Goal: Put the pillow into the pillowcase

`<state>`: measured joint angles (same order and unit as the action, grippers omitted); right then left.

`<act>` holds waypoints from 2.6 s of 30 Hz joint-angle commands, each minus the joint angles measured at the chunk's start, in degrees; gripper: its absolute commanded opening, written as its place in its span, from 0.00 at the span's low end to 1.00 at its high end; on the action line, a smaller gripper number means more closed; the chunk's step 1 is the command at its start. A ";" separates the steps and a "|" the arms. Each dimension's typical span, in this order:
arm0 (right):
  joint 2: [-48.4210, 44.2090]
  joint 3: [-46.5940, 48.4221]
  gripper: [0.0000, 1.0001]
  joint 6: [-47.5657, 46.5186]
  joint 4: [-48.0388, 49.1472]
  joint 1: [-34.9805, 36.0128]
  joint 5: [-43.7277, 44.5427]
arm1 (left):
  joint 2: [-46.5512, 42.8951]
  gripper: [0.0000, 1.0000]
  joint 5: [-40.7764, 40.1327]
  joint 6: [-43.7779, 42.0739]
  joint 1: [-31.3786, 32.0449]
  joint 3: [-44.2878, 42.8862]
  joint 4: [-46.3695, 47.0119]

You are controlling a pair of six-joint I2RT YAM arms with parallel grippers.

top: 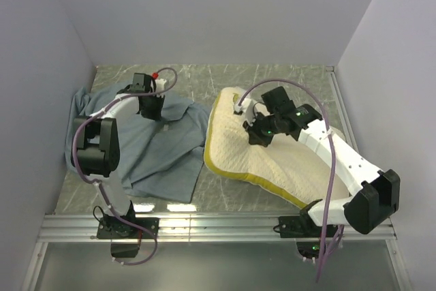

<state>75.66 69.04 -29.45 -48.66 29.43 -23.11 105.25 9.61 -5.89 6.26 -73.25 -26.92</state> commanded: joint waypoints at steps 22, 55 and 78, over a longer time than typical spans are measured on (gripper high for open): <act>14.43 4.70 0.00 -3.16 7.18 29.46 5.78 | -16.21 0.00 23.80 2.12 1.74 -6.03 -11.57; 23.91 27.73 0.00 0.01 10.08 19.97 10.27 | -23.43 0.01 28.89 -2.81 1.74 -4.35 -19.66; 40.89 30.63 0.00 17.05 24.14 16.19 17.41 | -25.08 0.68 22.75 -12.54 -12.67 -0.76 -22.29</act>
<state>118.04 96.47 -17.47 -28.38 47.16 -5.54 85.78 34.15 -11.42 -3.42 -75.64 -45.56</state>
